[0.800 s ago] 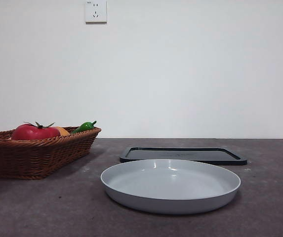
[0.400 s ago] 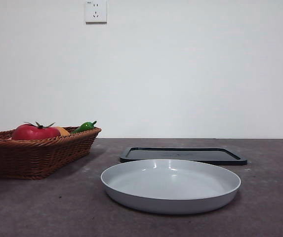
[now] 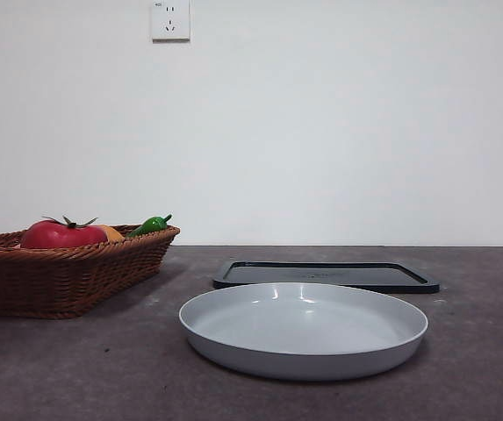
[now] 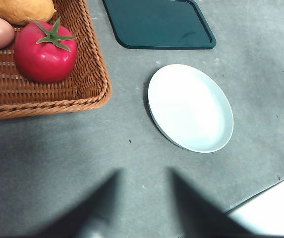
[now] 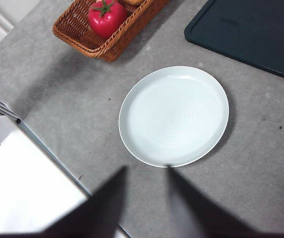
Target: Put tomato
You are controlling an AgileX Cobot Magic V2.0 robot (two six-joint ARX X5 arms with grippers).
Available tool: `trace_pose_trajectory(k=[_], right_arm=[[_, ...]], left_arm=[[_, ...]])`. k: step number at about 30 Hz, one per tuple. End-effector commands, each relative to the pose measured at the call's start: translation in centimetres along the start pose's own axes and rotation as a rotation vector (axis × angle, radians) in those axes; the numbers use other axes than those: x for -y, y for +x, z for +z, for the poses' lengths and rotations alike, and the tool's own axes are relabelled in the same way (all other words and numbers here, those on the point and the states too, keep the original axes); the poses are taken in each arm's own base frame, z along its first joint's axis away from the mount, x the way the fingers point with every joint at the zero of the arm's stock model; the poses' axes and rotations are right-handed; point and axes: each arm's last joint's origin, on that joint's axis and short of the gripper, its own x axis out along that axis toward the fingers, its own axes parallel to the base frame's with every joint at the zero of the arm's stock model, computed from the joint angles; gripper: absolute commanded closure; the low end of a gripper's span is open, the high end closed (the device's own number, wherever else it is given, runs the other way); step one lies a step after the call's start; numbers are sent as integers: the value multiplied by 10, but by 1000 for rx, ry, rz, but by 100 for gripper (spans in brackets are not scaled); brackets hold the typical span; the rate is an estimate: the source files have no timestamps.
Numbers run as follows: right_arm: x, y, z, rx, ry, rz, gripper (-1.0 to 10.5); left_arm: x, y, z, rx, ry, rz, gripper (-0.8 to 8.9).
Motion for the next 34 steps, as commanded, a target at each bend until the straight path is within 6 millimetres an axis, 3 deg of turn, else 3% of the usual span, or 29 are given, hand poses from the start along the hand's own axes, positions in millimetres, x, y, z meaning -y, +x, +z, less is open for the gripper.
trace_pose_trajectory(k=[1,11,18,25,34], right_arm=[[-2,-3,5,23,-28,4,551],[-2,-3,6,34,-34,4,515],[-2,-3,7,46,-40,5,516],[-3,-3,8,47,-41,5,516],[-3,-3,8,47,-41,5,516]], left_arm=[[2,-3,5,26,32,-6,398],[1,-1,14,81,59,15,314],[-7,15,33,112,73,43,316],[-28,55,66,148,108,82,317],[-57,123,83,61,215,164,318]])
